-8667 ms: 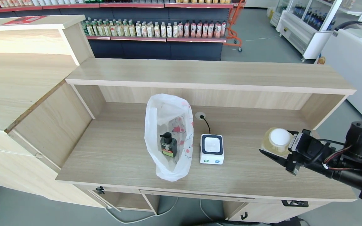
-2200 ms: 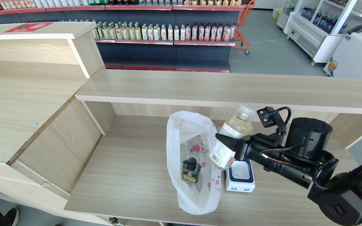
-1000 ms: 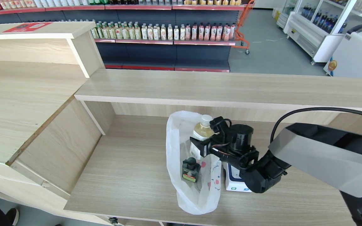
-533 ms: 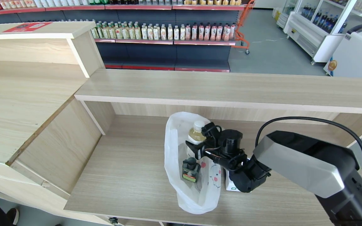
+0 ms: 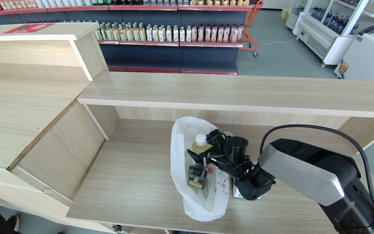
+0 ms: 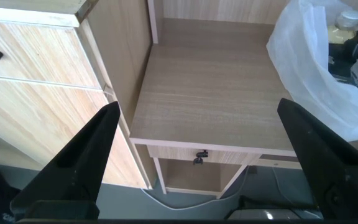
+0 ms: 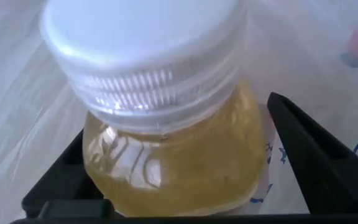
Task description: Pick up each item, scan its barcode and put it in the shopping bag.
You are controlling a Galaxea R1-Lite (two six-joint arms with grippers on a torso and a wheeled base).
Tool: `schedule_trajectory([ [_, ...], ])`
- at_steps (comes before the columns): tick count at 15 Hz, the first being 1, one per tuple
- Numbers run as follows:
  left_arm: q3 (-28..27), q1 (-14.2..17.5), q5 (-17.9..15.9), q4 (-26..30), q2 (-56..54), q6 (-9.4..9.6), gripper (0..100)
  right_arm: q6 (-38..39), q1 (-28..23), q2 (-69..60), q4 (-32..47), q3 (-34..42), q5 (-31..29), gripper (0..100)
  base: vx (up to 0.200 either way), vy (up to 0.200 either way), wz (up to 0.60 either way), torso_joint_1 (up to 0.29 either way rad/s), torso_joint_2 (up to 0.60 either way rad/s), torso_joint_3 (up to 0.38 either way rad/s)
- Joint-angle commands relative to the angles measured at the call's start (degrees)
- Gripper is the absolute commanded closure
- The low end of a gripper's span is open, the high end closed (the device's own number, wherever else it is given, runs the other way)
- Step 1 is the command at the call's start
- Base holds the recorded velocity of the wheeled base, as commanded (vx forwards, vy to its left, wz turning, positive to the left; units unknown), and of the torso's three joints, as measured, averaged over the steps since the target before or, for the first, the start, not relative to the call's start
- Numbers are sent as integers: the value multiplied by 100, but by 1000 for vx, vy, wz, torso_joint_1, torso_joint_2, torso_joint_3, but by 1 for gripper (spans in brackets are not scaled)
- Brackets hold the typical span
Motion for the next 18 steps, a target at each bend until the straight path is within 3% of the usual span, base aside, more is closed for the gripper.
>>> schedule_trajectory([
  [1,1,4,-2,-1,-2,-2,0,23,5,-16,18,-12,-3,0,0,0,0,0,0,0],
  [6,1,4,-2,-1,-2,-2,0,796,14,-570,35,252,-12,0,0,0,0,0,0,0],
  [9,1,4,-2,-1,-2,-2,0,1886,14,-1581,106,1043,-3,0,0,0,0,0,0,0],
  [11,1,4,-2,-1,-2,-2,0,2150,5,-2231,237,1649,5,0,0,0,0,0,0,0],
  [14,1,4,-2,-1,-2,-2,0,2123,5,-3040,237,2581,-21,0,0,0,0,0,0,0],
  [16,1,4,-2,-1,-2,-2,0,1877,-30,-3998,334,3644,-12,0,0,0,0,0,0,0],
  [18,1,4,-2,-1,-2,-2,0,1719,-364,-5290,1002,4321,76,0,0,0,0,0,0,0],
])
